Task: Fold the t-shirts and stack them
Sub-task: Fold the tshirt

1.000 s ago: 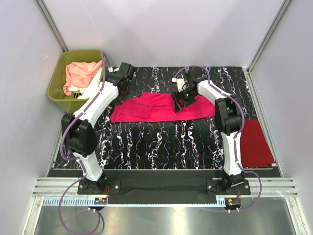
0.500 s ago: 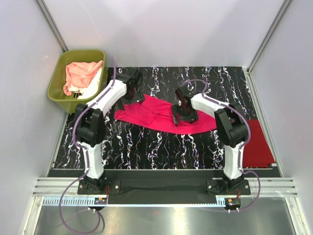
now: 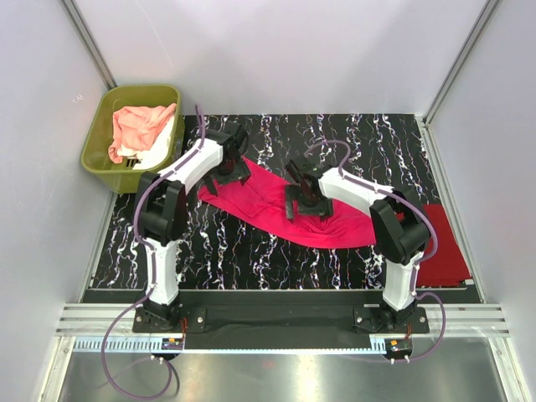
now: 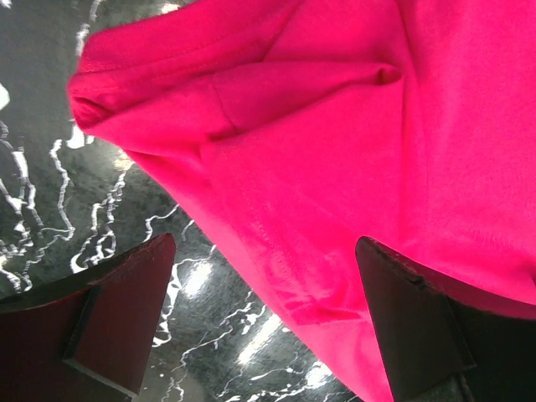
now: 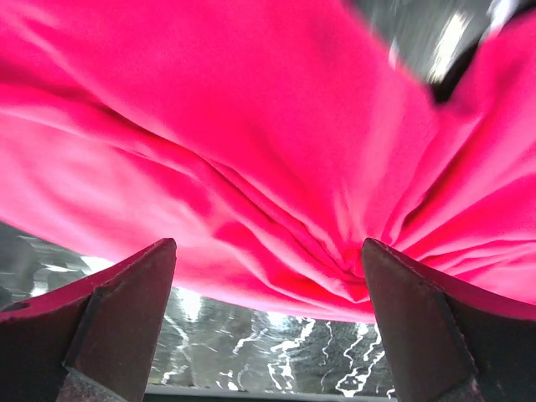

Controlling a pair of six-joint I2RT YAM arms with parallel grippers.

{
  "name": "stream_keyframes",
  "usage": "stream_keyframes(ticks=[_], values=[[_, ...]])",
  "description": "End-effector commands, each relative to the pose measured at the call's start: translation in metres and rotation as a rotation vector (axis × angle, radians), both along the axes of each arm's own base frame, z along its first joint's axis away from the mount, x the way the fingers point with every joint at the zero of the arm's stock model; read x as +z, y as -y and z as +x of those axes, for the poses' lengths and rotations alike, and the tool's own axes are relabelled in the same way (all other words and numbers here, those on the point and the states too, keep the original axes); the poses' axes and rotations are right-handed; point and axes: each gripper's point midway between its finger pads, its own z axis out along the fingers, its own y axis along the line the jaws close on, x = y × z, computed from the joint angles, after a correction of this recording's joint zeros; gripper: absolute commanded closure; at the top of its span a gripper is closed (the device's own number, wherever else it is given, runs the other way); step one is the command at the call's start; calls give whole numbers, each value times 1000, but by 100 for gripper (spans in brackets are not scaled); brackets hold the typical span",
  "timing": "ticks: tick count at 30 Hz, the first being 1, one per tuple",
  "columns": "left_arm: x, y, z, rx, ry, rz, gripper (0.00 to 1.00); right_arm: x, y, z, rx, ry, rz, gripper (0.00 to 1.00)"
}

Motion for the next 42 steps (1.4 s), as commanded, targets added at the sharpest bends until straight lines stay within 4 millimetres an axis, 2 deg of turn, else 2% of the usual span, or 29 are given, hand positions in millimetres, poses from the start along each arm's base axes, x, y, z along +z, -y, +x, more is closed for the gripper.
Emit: stream_keyframes(ticks=[1, 5, 7, 8, 9, 10, 12, 15, 16, 18, 19, 23, 26, 28, 30, 33, 34, 36, 37, 38, 39, 41, 42], values=[[2, 14, 13, 14, 41, 6, 4, 61, -2, 35, 8, 181, 4, 0], [-21, 21, 9, 46, -18, 17, 4, 85, 0, 46, 18, 238, -17, 0], [-23, 22, 12, 54, -26, 30, 4, 92, 1, 48, 20, 257, -17, 0], [-32, 20, 14, 57, -41, 50, 4, 94, 2, 49, 19, 267, -22, 0], [-30, 21, 20, 55, -25, 55, 4, 97, 4, 48, 19, 272, -24, 0], [-39, 19, 21, 53, -45, 74, 4, 99, 5, 49, 16, 279, -27, 0], [-43, 18, 27, 36, -50, 79, 4, 100, 9, 48, 12, 283, -32, 0], [-57, 17, 43, -5, -89, 17, 8, 98, 15, 49, -1, 281, -39, 0], [-56, 19, 58, -24, -72, -11, 10, 96, 17, 49, -5, 276, -43, 0], [-52, 16, 74, -104, -47, 16, 10, 91, 22, 49, -8, 265, -52, 0], [-50, 17, 88, -126, -22, 3, 10, 86, 23, 48, -5, 254, -54, 0], [-48, 16, 122, -220, 40, -84, 11, 69, 24, 49, 10, 219, -64, 0], [-44, -3, 150, -237, 119, -150, 12, 62, 22, 54, 37, 195, -62, 0], [-35, -6, 171, -267, 197, -214, 13, 57, 20, 58, 58, 184, -53, 0], [-16, -3, 192, -324, 297, -224, 13, 54, 21, 61, 75, 178, -44, 0], [17, 10, 210, -395, 415, -253, 11, 51, 15, 56, 150, 156, 13, 1], [26, 21, 210, -424, 435, -277, 9, 51, 9, 51, 193, 137, 50, 2], [44, 30, 208, -448, 470, -272, 7, 48, 9, 47, 246, 136, 60, 3], [65, 39, 204, -465, 501, -267, 6, 42, 10, 42, 268, 124, 60, 3], [73, 42, 200, -464, 507, -261, 5, 42, 6, 43, 309, 141, 82, 3], [95, 44, 195, -464, 536, -255, 4, 41, 5, 42, 325, 140, 88, 4], [112, 53, 185, -456, 549, -257, 1, 33, 4, 38, 355, 114, 95, 4], [136, 52, 177, -450, 575, -255, 1, 30, 3, 37, 359, 104, 98, 4]])
